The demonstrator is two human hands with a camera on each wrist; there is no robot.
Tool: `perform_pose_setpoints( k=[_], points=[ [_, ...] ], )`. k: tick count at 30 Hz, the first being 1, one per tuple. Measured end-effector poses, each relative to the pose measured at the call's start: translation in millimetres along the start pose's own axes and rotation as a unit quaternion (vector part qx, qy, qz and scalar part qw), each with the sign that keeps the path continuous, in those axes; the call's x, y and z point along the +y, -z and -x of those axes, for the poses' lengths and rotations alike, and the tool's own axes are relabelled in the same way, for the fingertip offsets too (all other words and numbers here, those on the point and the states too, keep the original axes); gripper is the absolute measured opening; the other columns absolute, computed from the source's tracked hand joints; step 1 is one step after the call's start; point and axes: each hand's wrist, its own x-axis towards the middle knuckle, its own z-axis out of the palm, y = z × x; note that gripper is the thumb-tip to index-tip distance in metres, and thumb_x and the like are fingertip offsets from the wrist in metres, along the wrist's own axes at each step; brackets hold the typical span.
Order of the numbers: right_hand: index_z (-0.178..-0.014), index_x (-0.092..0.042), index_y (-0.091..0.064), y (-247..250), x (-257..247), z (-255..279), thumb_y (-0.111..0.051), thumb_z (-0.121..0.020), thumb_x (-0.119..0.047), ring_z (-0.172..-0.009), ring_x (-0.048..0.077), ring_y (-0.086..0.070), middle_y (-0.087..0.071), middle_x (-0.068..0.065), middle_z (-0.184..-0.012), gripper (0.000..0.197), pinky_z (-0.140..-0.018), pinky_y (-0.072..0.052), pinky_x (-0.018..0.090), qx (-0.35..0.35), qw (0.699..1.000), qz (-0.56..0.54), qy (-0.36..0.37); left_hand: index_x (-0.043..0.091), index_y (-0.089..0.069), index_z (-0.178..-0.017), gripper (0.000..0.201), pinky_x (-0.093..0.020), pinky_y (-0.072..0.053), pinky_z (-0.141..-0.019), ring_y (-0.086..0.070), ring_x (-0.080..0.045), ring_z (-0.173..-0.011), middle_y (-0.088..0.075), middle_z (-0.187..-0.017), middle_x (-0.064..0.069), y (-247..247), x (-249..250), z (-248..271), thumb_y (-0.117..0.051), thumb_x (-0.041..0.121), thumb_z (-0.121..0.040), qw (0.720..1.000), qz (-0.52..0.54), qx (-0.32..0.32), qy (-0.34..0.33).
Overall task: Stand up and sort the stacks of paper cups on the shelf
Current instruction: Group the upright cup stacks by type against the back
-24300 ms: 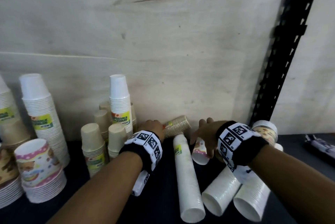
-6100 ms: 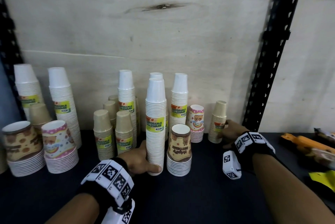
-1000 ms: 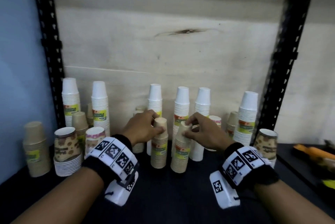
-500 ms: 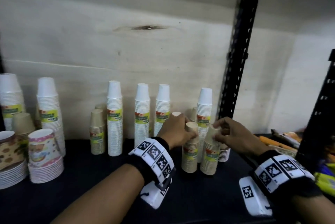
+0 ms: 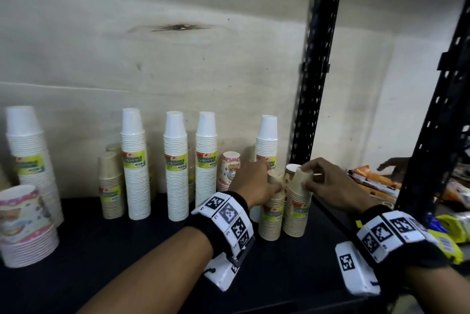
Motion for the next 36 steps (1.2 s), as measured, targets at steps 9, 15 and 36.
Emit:
perform_pose_setpoints(
  k=[9,15,36],
  points=[
    [-0.105,-0.033,-0.057,-1,-5,0,-0.068,-0.088,-0.016,-0.104,0.009,-0.064,-0.064,-0.007,-0.115,0.027,-0.093,-0.054,0.039,-0.013,1.000,0.005,0.023,0.020,-0.054,-0.126,0.051,-0.028,-0.047,-0.082,-0.061,-0.017,-0.103,-0.064,-0.119,0.001,1,-1,3,-0.069,0.042,-0.083,1.000,0.016,0.001,-0.012],
    [-0.109,-0.030,-0.059,6,-18,3,-0.066,-0.090,-0.025,-0.106,0.010,-0.056,-0.062,-0.009,-0.114,0.020,-0.089,-0.046,0.030,0.021,0.997,0.056,0.044,0.020,-0.051,-0.131,0.056,-0.035,-0.049,-0.095,-0.059,-0.019,-0.110,-0.062,-0.122,0.001,14,-6,9,-0.071,0.041,-0.082,1.000,0.026,-0.011,-0.002],
    [-0.099,-0.030,-0.064,-111,-191,-20,-0.068,-0.088,-0.025,-0.090,-0.005,-0.057,-0.066,-0.012,-0.098,0.013,-0.074,-0.038,0.006,-0.038,0.966,-0.005,0.256,0.025,-0.064,-0.110,0.039,-0.032,-0.052,-0.086,-0.064,-0.011,-0.094,-0.069,-0.102,0.009,193,-168,122,-0.071,0.048,-0.080,0.980,-0.074,0.101,0.155]
  ],
)
